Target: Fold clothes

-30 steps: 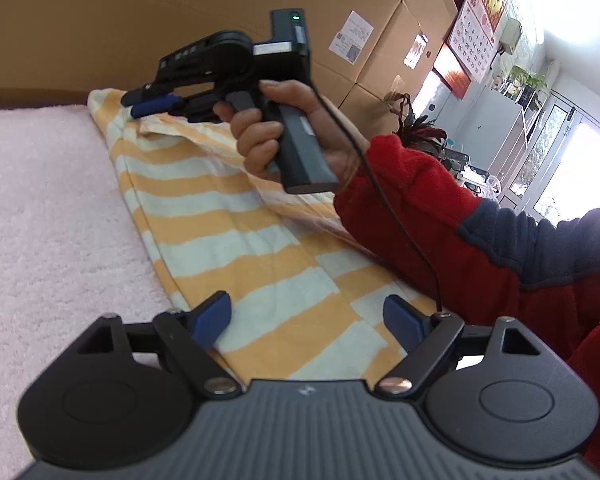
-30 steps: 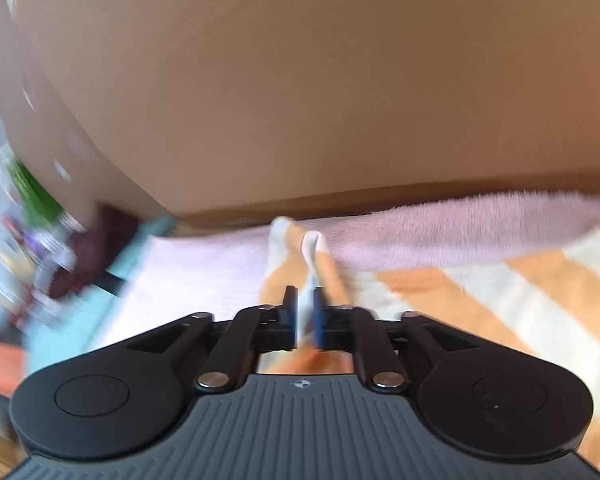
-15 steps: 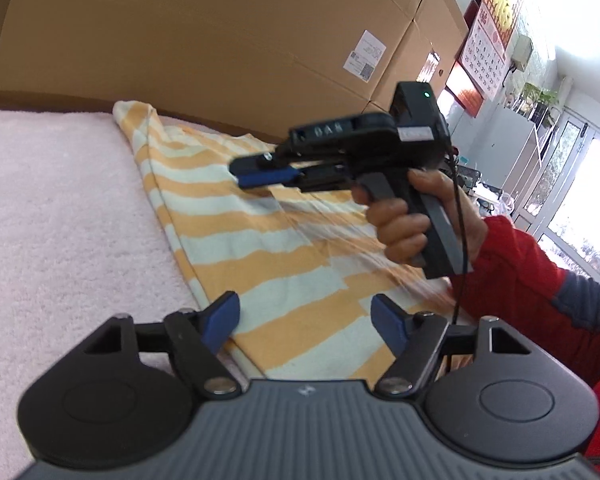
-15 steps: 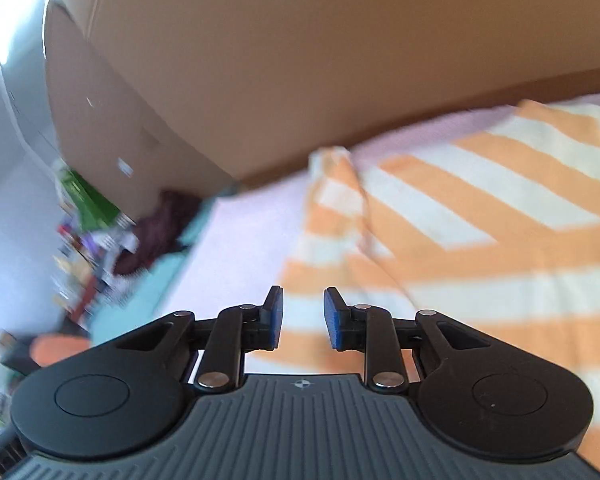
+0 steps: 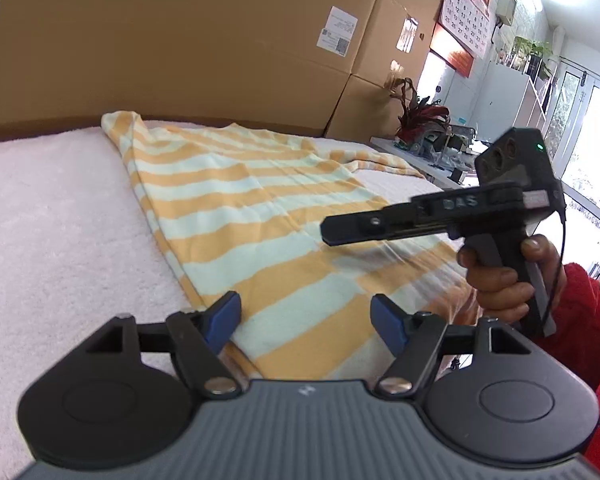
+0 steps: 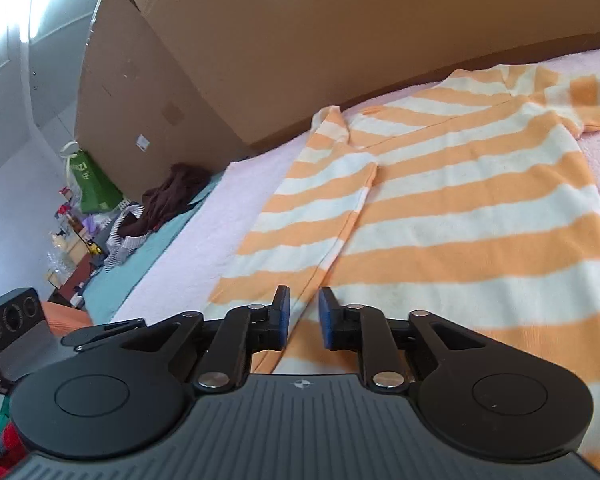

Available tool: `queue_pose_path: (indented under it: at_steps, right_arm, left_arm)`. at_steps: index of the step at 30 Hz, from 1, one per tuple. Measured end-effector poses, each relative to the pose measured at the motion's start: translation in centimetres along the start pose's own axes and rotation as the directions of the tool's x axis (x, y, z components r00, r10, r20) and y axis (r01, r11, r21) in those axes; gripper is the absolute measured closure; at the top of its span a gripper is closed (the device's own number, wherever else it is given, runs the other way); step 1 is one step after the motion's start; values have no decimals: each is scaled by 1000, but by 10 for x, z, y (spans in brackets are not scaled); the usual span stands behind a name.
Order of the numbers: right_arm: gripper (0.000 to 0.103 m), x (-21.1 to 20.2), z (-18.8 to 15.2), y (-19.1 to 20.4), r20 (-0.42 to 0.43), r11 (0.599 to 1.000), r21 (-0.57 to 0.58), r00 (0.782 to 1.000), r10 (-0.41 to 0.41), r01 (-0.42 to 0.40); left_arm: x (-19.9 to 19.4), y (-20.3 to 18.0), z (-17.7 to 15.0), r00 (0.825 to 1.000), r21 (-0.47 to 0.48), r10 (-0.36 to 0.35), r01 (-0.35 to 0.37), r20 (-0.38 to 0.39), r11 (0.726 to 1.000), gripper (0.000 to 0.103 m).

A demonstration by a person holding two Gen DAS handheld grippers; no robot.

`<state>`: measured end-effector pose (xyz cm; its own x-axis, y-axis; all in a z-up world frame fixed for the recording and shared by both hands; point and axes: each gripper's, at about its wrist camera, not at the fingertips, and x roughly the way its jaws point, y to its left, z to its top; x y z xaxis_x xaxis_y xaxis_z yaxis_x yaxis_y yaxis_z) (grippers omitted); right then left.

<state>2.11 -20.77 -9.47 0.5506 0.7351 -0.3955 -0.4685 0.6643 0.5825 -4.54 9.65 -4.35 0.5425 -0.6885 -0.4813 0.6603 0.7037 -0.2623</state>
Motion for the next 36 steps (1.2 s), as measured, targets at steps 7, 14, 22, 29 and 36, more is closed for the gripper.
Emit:
queue_pose_path:
  at_steps: [7,14,22,29,36]
  right_arm:
    - [81,-14,-40,12,14,996,-57,998,68,-67]
    - [76,-56,-31,-29,148,988,142,985,-84,63]
    - [64,-96,-22,-57,264,945,237,921,-287,227]
    - [63,-150,10,-109,332,799,451,755,-565,398]
    - [60,-162,48,-171,256,598,656,610,-750,460]
  left_arm:
    - [-4,-13,2,999,31,18,-17,-30,999,24]
    - [8,-28,48,997,79,10,-17,79,997,7]
    - [100,-14,108,991,111,137,-137,6,984,7]
    - [168,5,147,997,44,79,-79,-17,996,5]
    - [206,17,141,1000,-61,-11,13,21,998,5]
